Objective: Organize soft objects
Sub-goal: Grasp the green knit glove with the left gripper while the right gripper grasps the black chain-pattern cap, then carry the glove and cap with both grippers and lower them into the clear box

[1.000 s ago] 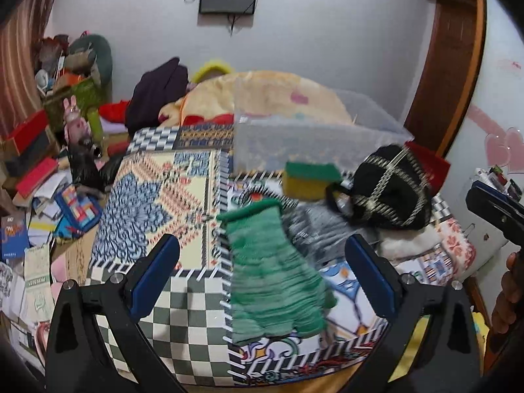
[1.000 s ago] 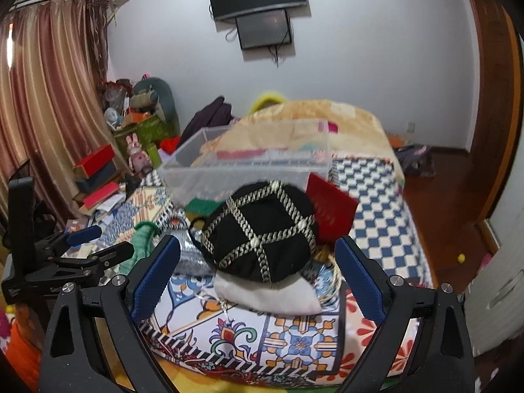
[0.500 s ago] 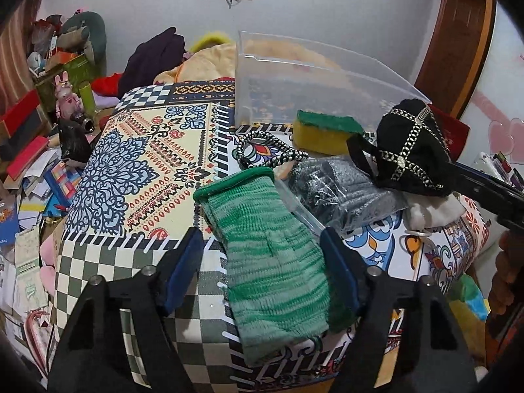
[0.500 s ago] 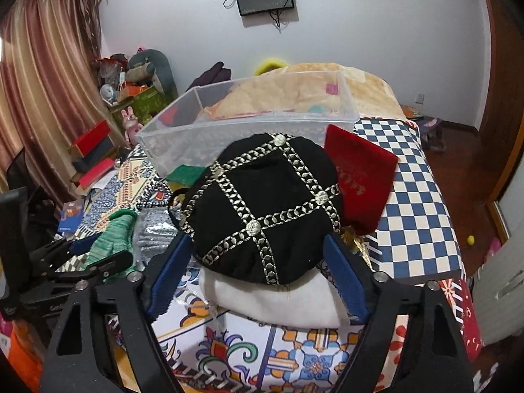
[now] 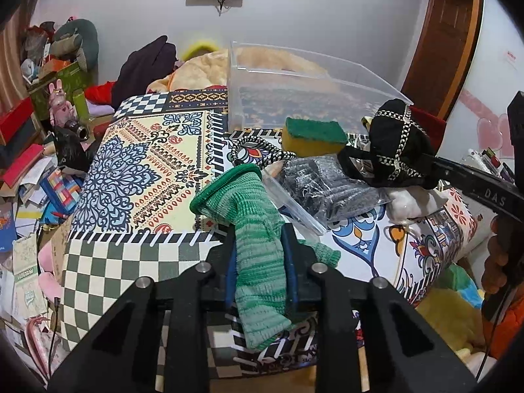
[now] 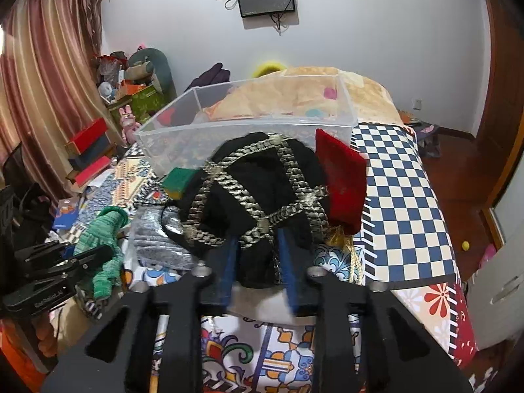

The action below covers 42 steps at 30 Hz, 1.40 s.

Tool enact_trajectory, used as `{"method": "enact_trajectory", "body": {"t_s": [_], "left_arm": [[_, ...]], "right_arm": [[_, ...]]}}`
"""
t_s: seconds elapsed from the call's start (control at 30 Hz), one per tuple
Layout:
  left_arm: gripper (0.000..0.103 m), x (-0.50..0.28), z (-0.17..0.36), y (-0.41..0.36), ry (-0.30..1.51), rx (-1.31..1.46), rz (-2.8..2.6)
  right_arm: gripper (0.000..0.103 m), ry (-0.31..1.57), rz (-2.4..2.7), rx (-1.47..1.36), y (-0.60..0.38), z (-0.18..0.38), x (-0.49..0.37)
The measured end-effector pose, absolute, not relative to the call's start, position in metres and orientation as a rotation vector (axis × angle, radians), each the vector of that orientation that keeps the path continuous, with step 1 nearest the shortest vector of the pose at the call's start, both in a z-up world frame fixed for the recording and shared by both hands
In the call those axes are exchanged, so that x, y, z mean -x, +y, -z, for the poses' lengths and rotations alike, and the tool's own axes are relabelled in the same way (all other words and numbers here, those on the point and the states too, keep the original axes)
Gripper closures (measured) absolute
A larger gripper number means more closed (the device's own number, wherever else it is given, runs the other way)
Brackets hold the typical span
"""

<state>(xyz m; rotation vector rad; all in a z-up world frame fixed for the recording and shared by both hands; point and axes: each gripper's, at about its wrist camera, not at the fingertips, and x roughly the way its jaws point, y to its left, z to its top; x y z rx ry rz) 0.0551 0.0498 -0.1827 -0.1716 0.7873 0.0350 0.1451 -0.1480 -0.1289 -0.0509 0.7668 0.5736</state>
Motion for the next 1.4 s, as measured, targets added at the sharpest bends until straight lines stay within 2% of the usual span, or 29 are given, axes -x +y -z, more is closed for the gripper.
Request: {"method": "enact_trajectory", "body": {"t_s": [0.23,0.83,1.2,1.4], "left_arm": [[0.081,-0.052,0.161,0.05,0.736,0.16,-0.025],[0.081,-0.086,0.069,0.047,0.467,0.129,0.014],[0.081,-0.14,0.053,0.057,0.427,0.103,-0.036],[0.081,-0.178,0.062,0.07,0.461,0.134,-0.075]], "right_arm": [[0.09,0.727,-0.572,0.034,-0.154,0.117,-0.14],[0.09,0.53,-0.609,-0.01,-0.145,0.061,-0.142],[0.09,0.466,-0.553,-0.05,-0.14,0.044,-0.176],[0.09,0.477,-0.521,-0.049,-0.131,0.047,-0.194]]}}
